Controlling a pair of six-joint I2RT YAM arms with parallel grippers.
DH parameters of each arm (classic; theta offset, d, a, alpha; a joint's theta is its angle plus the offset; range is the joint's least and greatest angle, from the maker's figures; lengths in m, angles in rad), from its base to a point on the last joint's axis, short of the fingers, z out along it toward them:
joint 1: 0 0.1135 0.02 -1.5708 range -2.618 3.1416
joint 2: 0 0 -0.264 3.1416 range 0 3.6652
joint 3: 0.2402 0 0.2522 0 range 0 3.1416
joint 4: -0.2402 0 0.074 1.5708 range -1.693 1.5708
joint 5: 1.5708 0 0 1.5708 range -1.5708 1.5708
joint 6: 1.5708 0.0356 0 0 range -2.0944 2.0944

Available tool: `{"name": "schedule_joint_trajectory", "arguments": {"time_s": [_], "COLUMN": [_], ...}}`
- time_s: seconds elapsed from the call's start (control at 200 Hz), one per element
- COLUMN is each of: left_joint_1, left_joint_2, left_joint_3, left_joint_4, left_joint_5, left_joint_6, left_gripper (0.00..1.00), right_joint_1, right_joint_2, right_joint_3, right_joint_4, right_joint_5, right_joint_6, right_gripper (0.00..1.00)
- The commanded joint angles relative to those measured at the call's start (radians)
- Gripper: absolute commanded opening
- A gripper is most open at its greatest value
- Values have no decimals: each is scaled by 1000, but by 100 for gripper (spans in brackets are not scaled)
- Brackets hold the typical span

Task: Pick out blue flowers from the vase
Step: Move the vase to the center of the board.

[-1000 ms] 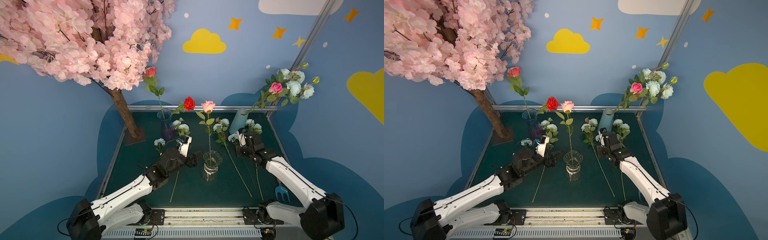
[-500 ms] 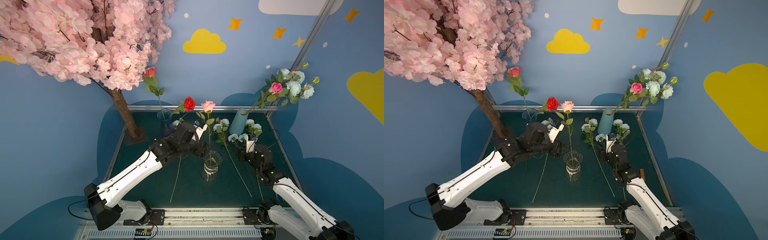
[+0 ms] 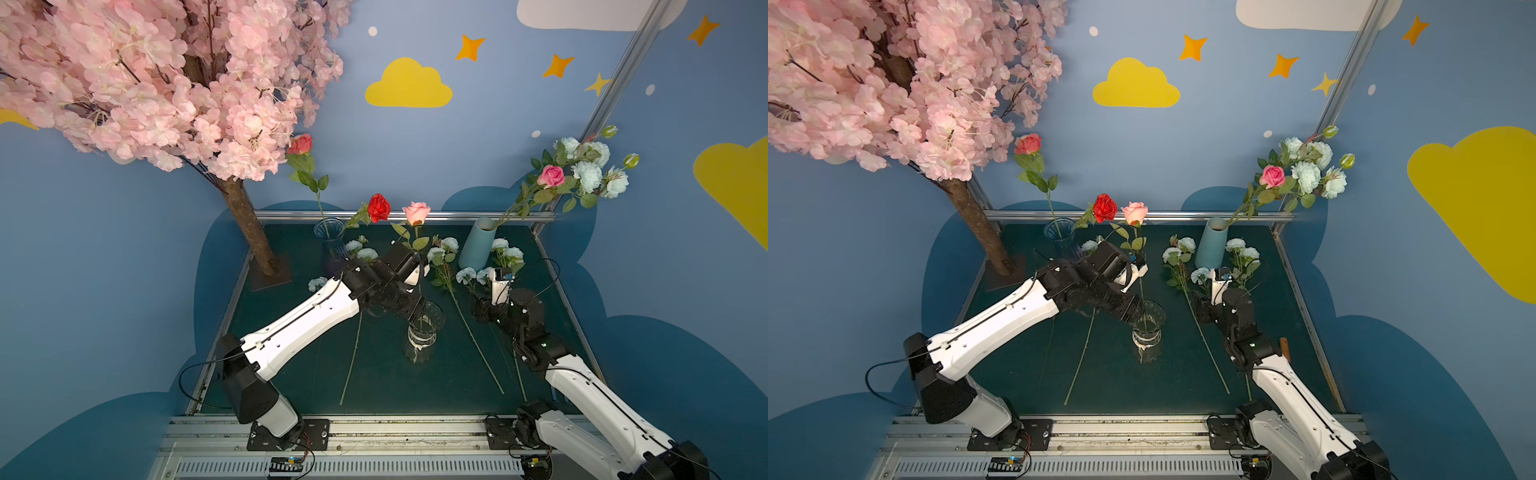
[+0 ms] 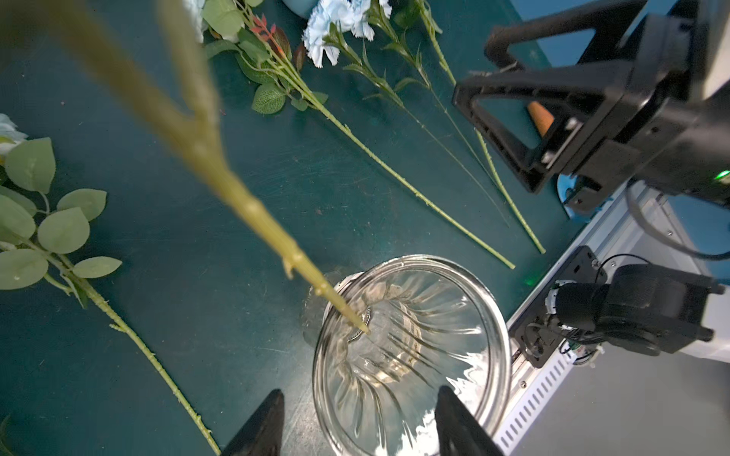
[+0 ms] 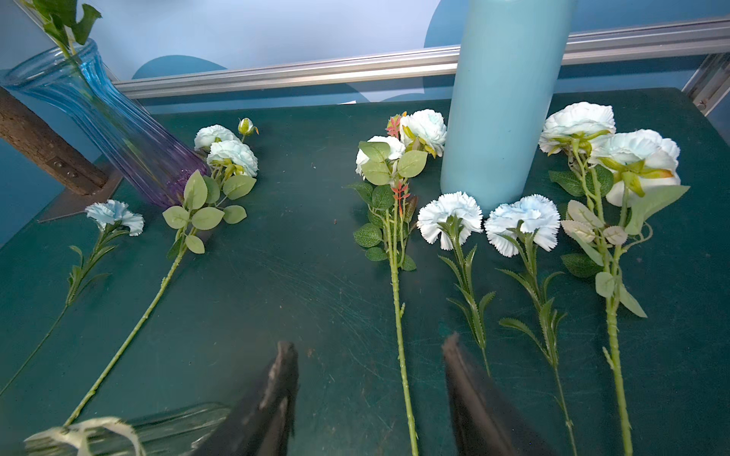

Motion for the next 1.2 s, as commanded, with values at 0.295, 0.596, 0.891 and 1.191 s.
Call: {"name": "schedule_joint_trajectory", "arguments": {"time_s": [0.295, 0.596, 0.891, 1.191], "left_joint_1": [-1, 4, 86, 216], "left_joint_2": [71, 89, 153, 438], "left_joint_3": [46, 34, 108, 565], "left_joint_4": [-60, -12, 33, -126], "left_joint_5": [25, 35, 101, 150], "left_joint_6": [21, 27, 75, 201], "left_gripper": [31, 5, 3, 3], "right_joint_1": [3, 3, 1, 0], "right_joint_2": [-11, -13, -15, -13], "right_joint_3": [21, 20, 18, 17], "right_joint_4": [16, 17, 20, 22], "right_joint_5": [-1, 1, 2, 4], "right_joint_6": [5, 6, 8, 10], "right_gripper": [58, 57, 57, 56]}}
